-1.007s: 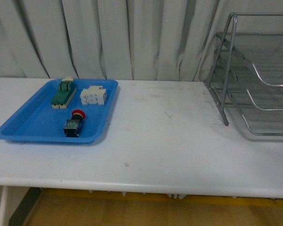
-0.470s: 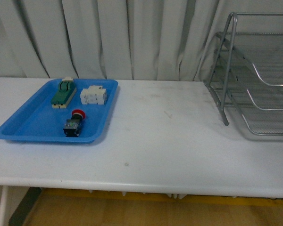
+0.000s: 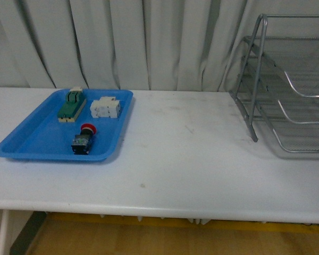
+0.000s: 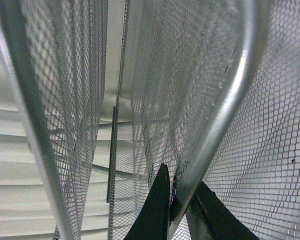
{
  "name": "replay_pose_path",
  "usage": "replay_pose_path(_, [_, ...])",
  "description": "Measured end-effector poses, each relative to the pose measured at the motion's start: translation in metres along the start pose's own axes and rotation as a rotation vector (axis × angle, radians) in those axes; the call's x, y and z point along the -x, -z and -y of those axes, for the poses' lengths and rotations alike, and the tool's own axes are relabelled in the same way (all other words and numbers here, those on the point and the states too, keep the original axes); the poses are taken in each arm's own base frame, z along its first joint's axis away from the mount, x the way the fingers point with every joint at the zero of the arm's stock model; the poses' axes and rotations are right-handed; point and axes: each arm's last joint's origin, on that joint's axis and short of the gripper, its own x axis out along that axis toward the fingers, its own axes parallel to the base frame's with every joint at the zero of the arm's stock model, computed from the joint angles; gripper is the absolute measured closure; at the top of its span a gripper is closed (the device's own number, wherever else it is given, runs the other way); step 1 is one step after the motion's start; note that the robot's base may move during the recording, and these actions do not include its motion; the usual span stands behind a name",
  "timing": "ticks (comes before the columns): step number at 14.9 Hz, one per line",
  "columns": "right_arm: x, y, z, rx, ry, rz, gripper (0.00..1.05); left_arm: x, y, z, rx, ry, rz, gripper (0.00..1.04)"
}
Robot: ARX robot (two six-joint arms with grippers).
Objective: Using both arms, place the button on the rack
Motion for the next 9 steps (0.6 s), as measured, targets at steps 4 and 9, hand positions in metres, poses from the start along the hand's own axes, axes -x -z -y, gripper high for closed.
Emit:
replay_pose_path(4, [0.001, 0.001, 0.004, -0.087, -0.019, 0.001, 1.0, 0.0, 0.0, 0.0, 0.0, 0.0, 0.0, 0.07])
replay_pose_path(9, [0.023, 0.006, 0.015, -0.112, 0.015, -0.029, 1.0, 0.0, 0.0, 0.0, 0.0, 0.0, 0.0, 0.07])
